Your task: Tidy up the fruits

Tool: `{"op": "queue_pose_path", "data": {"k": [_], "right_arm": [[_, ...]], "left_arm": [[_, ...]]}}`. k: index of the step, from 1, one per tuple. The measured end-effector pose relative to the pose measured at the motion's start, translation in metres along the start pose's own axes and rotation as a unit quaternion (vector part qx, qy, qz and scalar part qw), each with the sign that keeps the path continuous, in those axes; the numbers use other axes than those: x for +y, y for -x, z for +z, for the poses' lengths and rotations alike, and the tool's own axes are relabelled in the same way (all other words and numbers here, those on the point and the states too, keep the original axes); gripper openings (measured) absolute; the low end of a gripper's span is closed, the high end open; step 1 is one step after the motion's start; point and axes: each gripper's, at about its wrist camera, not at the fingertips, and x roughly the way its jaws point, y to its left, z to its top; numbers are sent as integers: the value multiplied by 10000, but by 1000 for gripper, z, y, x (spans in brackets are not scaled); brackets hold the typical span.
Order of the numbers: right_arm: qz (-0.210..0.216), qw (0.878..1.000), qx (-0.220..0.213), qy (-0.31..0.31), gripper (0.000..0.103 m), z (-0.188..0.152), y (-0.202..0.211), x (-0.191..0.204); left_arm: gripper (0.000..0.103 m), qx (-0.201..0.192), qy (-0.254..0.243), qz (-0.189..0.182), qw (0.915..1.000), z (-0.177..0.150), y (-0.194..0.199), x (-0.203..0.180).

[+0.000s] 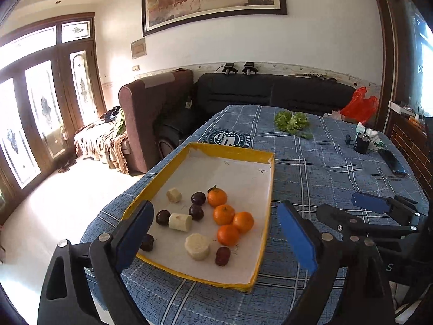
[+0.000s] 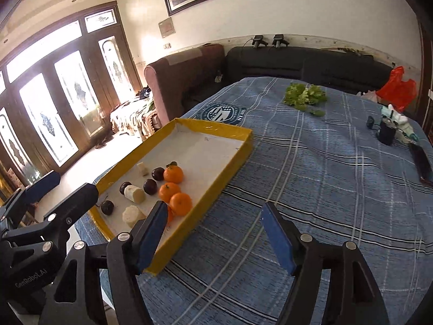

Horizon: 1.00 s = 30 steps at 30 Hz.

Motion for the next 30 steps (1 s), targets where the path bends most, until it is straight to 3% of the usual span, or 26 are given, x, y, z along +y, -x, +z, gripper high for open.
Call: {"op": "queue_pose_path", "data": {"k": [8,30], "right_arm": [[-297,9993,-159,-181,81,-23,32,-39],[-235,9981,113,-550,81,-38,4,-64]], "left_arm": [[97,177,-173,-64,9997,-4,2,-35],[97,674,-177,36,9976,-20,-37,-46]]}}
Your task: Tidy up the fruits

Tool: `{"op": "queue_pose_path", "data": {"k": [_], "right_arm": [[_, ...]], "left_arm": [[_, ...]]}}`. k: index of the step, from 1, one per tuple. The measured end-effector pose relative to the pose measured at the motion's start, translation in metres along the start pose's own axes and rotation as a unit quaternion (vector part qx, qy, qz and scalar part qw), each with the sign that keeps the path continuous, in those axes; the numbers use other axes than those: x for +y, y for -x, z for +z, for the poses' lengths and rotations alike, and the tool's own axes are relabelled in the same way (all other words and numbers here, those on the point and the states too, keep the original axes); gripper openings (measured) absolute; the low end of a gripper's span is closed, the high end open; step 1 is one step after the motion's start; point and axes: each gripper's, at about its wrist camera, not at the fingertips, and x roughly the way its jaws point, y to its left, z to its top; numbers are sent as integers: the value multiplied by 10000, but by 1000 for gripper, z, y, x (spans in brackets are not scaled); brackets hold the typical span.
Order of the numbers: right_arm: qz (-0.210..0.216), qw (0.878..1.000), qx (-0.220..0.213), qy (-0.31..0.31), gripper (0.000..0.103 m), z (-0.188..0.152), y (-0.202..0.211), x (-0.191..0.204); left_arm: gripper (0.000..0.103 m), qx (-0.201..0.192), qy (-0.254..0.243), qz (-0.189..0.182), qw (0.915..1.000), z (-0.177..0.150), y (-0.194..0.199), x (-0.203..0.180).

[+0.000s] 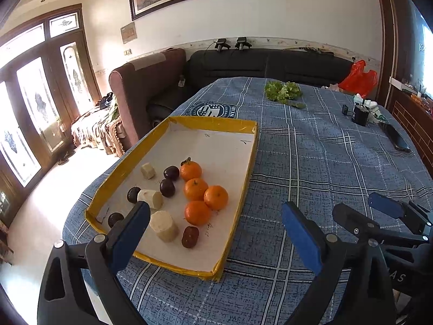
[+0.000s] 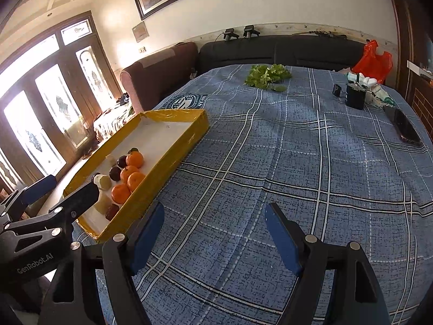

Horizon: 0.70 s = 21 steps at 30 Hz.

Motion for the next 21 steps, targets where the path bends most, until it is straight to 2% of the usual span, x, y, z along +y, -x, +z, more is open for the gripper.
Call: {"op": "queue_pose_path", "data": {"k": [21], "right_arm": [[-40,9998,134,-143,81,-8,-11,0]], "left_arm": [[97,216,144,-108,9996,-8,-14,6]]}}
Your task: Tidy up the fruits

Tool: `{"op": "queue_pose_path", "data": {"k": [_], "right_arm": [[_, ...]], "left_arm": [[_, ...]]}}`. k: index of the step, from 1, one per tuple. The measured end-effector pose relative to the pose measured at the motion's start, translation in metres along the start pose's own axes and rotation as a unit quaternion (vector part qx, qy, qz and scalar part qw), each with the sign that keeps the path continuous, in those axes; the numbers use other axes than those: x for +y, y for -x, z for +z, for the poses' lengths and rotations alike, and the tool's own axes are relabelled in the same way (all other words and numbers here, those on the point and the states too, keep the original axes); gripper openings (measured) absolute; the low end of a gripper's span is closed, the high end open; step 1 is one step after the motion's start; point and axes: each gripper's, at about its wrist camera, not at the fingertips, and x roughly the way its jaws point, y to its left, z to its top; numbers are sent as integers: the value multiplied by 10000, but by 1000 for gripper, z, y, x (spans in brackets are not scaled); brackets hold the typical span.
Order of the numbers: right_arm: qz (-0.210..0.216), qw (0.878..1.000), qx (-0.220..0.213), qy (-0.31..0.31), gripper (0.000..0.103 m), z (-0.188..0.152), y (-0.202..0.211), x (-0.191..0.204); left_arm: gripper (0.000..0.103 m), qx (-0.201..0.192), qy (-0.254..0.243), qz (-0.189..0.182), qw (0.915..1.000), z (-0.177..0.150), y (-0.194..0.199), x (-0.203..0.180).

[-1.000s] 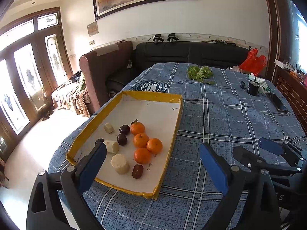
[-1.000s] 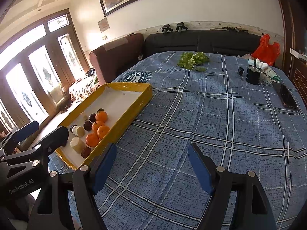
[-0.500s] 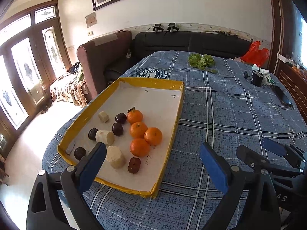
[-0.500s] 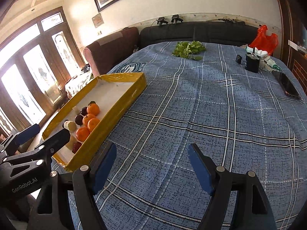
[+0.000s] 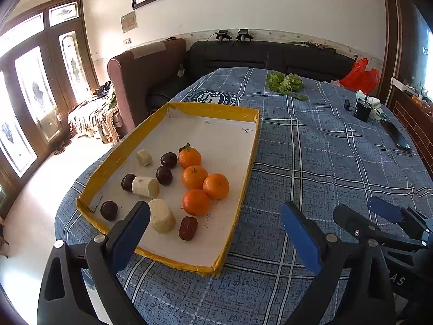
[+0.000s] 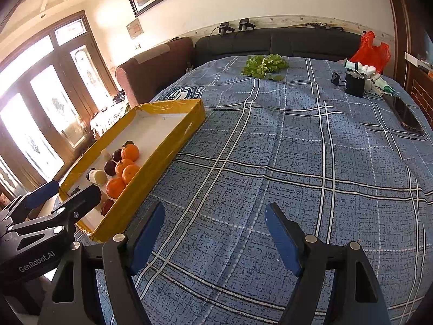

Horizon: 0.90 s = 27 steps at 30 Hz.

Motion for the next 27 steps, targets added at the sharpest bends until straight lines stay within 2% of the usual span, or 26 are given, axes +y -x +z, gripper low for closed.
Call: {"op": "queue_pose_path", "data": {"k": [12,17,19,21,24,27], "right_arm": [[-107,9999,-39,-28,83,-7,6,-4],[-148,9999,-67,-35,83,-8,10,-4],[-164,9998,-93,-5,83,-9,13,-2],[-192,9997,-137,46,83,-9,16,1],[-248,9992,-266,175,83,-11,23,7],[-275,9986,-363,287,85,-13,28,14]], "left_arm": [[97,-40,-2,-13,10000,-1,3,-2],[97,-266,107,-12,9996,-2,16,1],[97,-683,257,118,9973,-4,32,6],[97,-1304,454,236,9901,-7,57,13],[103,-2217,731,291,9719,-12,98,25],[103,-2763,1017,328,9551,-20,124,39]]}}
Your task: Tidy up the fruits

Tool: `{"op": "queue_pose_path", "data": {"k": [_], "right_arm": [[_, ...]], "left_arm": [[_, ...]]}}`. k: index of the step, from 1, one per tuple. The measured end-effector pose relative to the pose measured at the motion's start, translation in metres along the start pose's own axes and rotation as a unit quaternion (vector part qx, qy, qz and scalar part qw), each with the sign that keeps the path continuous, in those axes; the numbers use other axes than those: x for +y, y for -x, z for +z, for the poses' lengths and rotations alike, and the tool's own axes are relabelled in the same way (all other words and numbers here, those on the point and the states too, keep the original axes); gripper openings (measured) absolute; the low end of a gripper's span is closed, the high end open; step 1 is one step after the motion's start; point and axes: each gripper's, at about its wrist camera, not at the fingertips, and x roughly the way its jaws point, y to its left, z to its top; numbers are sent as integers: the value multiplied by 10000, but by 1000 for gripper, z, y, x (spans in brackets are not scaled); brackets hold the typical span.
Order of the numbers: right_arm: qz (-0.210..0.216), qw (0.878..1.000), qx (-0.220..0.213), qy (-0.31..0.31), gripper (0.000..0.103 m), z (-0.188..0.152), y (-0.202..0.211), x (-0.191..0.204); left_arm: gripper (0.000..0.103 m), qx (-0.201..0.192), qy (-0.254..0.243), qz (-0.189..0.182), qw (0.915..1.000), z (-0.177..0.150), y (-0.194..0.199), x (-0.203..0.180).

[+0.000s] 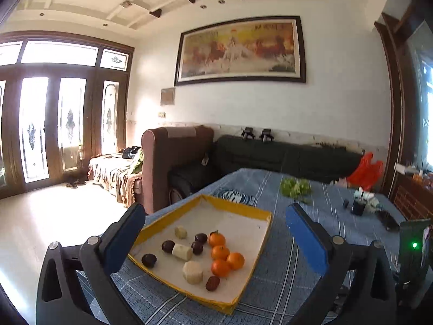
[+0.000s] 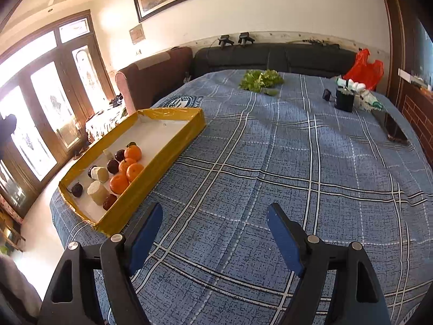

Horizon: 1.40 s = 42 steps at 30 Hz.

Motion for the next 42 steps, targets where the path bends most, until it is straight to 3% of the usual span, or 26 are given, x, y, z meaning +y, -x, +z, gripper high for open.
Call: {"op": "queue_pose_path", "data": {"k": [2,8,12,19,26,33,42], "right_arm": [[53,10000,-44,71,85,-1,4,7],[216,9986,-243,406,89,2,11,35],[409,9964,-316,666,93,4,7,61],[587,9877,-268,1424,94,-5,2,108],[428,9898,-206,1342,94,-8,-2,103],[325,9916,-130,1249,95,-7,-4,95],[494,9905,10,1280,95,-10,-11,103]], "left_arm": [[103,-1,100,84,9999,3,1,6],[103,751,-123,464,9960,-4,-14,18],[103,891,-196,639,9938,-11,-16,32],[103,1381,97,373,9897,-19,-38,51],[103,1887,143,245,9816,-37,-62,52],[103,2095,-17,128,9777,-45,-70,44],[103,2230,-28,279,9744,-46,-73,45]]}}
